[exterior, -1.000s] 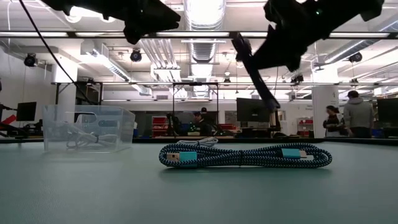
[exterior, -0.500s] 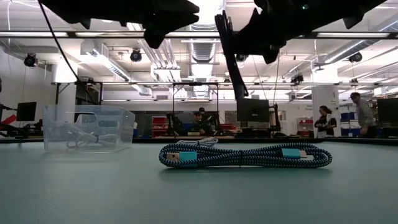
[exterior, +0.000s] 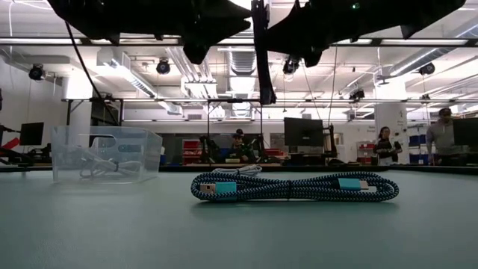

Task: Pick and place USB-C Cables
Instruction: Put the violet charger cable into the transparent bin

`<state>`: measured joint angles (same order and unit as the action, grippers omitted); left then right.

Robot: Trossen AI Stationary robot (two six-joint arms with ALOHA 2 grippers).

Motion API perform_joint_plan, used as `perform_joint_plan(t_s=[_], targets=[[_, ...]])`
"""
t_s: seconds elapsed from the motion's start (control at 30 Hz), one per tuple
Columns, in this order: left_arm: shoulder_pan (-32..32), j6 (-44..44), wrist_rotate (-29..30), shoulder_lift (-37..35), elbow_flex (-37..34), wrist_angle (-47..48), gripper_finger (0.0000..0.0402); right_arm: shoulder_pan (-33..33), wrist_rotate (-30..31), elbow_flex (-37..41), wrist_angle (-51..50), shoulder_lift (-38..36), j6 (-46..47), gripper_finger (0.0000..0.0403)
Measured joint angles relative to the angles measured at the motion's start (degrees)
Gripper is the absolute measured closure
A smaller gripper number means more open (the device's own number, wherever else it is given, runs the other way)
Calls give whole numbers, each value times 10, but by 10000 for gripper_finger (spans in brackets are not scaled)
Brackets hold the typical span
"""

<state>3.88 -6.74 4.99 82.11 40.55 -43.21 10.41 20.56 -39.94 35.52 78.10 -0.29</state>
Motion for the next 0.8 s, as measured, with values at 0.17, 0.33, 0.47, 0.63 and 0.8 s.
perform_joint_plan(t_s=[0.17, 0.33, 0.47, 0.63, 0.8], targets=[[0, -2, -24, 21, 0, -47, 303, -9, -20, 0, 22, 0, -10, 374], [0, -3, -25, 44, 0, -93, 303, -15, -43, 0, 28, -1, -11, 374], [0, -4, -23, 62, 0, -124, 303, -15, -46, 0, 27, -1, -19, 374], [1, -4, -21, 67, 0, -131, 303, -15, -62, 0, 27, -1, -20, 374], [1, -4, -19, 67, 0, -129, 303, -15, -65, 0, 25, -1, -27, 375]])
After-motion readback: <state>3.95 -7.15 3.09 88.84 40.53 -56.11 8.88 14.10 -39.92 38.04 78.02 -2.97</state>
